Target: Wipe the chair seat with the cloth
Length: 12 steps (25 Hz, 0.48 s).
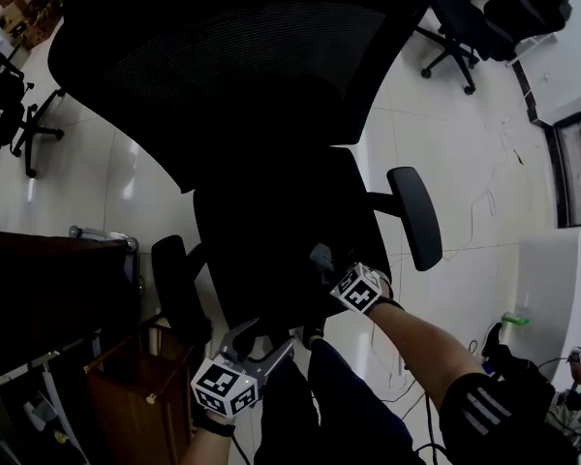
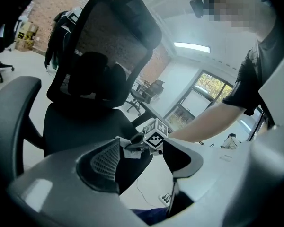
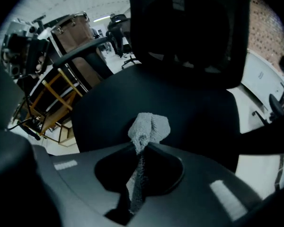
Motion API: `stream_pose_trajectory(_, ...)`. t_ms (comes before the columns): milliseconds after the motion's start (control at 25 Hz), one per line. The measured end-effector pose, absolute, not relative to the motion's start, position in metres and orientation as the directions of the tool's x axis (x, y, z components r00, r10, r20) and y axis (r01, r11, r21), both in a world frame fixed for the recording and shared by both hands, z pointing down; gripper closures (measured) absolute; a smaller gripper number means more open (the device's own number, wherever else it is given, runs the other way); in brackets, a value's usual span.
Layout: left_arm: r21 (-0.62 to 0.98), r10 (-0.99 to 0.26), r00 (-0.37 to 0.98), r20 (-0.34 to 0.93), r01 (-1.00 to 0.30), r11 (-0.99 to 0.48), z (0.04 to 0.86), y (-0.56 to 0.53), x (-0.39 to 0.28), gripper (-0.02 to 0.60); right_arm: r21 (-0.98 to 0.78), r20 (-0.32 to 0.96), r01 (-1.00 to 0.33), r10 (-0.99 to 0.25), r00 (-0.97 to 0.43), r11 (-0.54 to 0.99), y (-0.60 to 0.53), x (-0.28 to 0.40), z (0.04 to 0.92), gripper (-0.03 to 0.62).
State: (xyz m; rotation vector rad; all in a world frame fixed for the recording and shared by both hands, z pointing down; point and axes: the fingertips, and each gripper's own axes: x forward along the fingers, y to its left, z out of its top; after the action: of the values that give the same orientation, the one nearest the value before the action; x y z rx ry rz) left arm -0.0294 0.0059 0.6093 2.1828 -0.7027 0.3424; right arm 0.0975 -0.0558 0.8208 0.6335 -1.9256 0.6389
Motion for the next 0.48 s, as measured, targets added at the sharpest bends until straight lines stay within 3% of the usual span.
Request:
stream_pose_trajectory(280, 0.606, -0.4, 0.742, 0.538, -0.67, -0.428, 0.628, 0.039, -0.088, 0.273, -0.285, 0.829, -0.323, 0.063, -0.556, 0.903, 0.02, -0.099, 0.81, 0.568)
stream_pose_trajectory(480, 0.585, -0.418, 0.702, 0.577, -0.712, -0.388, 0.633, 0.053, -0.122, 0.273, -0.289, 0.843, -0.216, 0.14, -0.52, 0.933, 0.052, -0.149, 0.829, 0.568)
